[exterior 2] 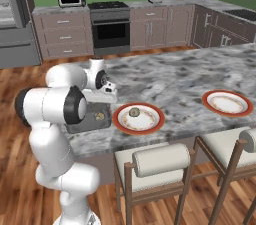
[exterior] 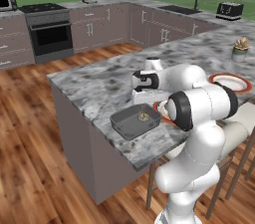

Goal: Place two dumplings into each of the tupperware containers and then place the containers in the fridge.

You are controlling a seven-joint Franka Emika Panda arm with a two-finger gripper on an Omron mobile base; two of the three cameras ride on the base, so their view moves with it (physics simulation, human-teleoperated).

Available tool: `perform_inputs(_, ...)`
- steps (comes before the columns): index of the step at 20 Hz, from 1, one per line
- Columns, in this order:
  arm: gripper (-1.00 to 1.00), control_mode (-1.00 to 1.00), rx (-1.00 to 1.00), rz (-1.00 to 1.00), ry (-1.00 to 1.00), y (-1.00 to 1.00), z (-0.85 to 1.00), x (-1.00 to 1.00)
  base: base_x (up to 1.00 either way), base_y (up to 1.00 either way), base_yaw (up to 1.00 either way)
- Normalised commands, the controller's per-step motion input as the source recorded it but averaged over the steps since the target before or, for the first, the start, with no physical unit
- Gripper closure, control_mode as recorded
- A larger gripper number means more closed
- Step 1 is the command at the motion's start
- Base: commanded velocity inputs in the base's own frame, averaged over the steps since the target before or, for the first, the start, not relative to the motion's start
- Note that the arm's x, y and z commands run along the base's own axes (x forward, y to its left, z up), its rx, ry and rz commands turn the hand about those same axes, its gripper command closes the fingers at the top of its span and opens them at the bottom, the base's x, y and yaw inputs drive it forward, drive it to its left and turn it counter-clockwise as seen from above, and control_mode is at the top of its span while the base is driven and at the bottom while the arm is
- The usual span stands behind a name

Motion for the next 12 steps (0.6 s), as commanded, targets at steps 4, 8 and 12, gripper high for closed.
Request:
perform_inputs(4,-1.00,-1.00,0.00,-0.19,0.03,-0.86,0.14,0.17,0.00,0.00,0.00)
perform_inputs(8,-1.00,-1.00,0.00,-0.17,0.00,-0.84,0.02,0.38,0.00,0.00,0.00)
perform_inputs(12,-1.00,-1.00,0.01,-0.12,0.00,-0.62,-0.12,0.70,0.00,0.00,0.00)
